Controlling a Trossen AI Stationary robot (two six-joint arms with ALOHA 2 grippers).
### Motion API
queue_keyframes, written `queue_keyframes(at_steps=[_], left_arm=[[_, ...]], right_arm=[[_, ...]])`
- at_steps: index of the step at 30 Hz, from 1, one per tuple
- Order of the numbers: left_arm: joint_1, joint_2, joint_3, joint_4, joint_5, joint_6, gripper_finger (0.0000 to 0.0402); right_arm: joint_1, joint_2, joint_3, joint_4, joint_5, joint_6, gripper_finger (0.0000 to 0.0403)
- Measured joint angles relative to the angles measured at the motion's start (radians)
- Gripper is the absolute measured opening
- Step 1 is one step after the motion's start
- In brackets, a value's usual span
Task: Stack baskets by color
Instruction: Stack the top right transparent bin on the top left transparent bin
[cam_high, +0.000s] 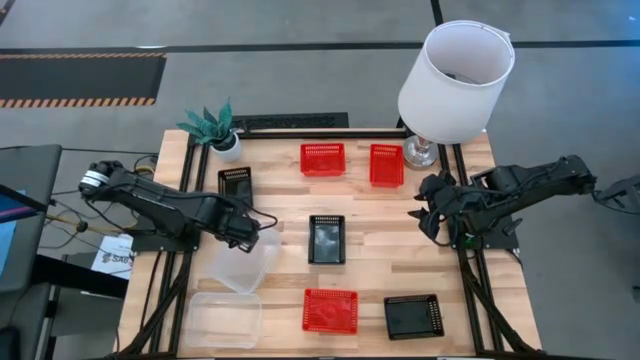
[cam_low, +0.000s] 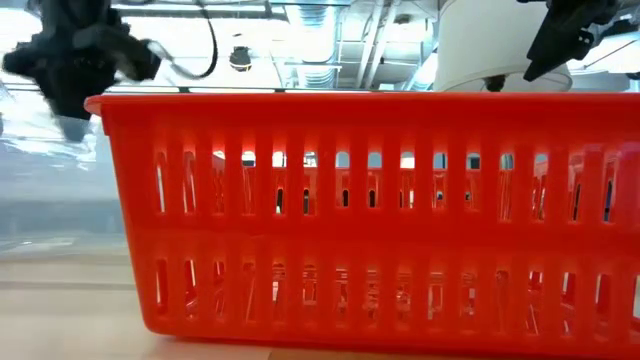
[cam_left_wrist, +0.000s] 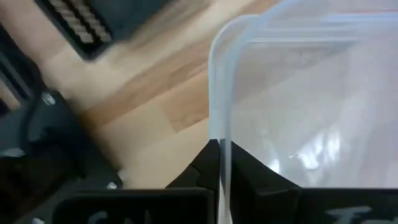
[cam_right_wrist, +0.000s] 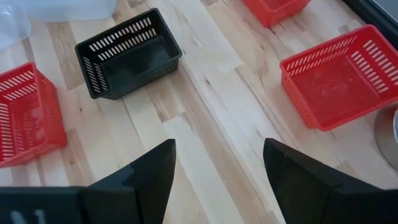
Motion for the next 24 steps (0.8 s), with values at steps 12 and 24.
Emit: queue_keyframes(at_steps=[12, 24], left_arm=[[-0.017, -0.178, -0.188, -0.030, -0.015, -0.359, 0.0000], [-0.024, -0.185, -0.188, -0.009, -0.028, -0.382, 0.0028]], right_arm=[[0.060, 0.000, 0.000, 0.003, 0.029, 0.000, 0.0265], [0.066, 0.000, 0.000, 0.003, 0.054, -0.003, 0.0265]])
